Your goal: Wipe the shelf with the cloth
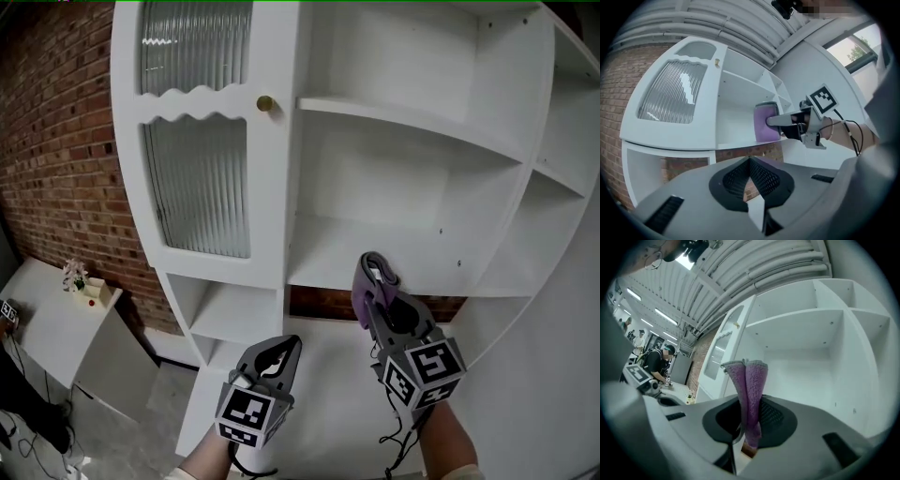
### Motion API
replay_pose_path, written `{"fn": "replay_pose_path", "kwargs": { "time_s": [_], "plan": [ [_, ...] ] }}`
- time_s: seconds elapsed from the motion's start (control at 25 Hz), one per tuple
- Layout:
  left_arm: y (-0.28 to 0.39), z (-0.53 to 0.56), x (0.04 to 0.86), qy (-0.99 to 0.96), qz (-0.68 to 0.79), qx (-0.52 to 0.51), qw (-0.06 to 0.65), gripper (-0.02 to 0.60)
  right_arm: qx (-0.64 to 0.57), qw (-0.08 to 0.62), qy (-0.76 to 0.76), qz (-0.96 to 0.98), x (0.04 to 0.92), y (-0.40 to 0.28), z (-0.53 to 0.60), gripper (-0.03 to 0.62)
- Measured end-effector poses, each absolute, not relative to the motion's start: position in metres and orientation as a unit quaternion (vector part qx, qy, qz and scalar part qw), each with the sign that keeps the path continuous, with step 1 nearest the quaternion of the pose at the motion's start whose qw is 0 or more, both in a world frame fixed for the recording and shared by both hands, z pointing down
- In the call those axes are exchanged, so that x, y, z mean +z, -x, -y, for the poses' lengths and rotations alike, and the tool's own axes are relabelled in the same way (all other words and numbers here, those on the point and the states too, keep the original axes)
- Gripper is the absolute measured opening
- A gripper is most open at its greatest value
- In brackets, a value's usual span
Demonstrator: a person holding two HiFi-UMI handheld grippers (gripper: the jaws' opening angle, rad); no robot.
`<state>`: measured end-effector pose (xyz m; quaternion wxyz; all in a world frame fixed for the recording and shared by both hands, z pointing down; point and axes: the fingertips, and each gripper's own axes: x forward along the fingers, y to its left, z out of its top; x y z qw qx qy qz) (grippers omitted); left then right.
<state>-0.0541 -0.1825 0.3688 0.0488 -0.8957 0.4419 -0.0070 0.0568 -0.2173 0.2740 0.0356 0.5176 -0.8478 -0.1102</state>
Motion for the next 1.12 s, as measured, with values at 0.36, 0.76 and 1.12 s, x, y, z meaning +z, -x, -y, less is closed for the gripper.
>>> {"fn": "replay_pose_path", "kwargs": {
  "time_s": [0.36,0.76,1.12],
  "plan": [
    [0.082,0.219,0.353,0.892,-0.451,0.016,0.038,0.014,-0.189,0.034,-0.550,0.813,0.165,-0.016,0.332,0.072],
    [0.106,0.256,0.356,0.878,-0.477,0.006,0.048,0.014,-0.157,0.009,-0.553,0.818,0.116,0.023,0.438,0.074],
    [0.102,0.276,0.369,0.874,-0.481,-0.013,0.063,0.014,-0.105,-0.012,-0.553,0.826,0.101,0.028,0.505,0.074]
  ]
}}
